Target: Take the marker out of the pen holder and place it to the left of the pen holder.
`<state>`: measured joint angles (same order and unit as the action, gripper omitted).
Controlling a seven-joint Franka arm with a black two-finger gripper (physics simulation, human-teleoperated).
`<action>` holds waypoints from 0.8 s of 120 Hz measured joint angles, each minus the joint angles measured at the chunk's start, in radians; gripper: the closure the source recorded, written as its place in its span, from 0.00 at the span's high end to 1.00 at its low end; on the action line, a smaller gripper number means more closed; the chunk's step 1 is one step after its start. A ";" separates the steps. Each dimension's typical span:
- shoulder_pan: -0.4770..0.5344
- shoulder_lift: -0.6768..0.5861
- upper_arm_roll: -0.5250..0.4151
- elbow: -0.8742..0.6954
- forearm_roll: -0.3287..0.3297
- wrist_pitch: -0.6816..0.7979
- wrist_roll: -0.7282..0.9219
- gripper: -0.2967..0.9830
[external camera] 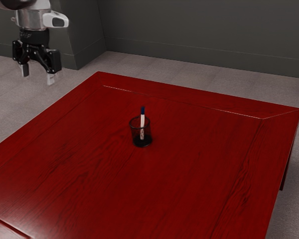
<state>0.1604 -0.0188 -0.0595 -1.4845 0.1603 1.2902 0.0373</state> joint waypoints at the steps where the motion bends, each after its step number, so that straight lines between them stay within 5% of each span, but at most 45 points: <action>1: 0.004 0.000 0.000 0.000 0.000 0.007 0.000 0.77; 34: 0.042 0.056 0.018 -0.002 0.004 0.188 0.002 0.77; 46: -0.074 0.203 0.023 -0.001 0.010 0.305 -0.008 0.77; 54: -0.176 0.269 0.023 -0.105 0.024 0.476 -0.017 0.77; 68: -0.197 0.418 0.035 -0.174 0.020 0.848 -0.032 0.77; 96: -0.236 0.563 0.096 -0.139 -0.138 1.312 -0.065 0.77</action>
<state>-0.0755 0.5445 0.0370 -1.6232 0.0225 2.6021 -0.0281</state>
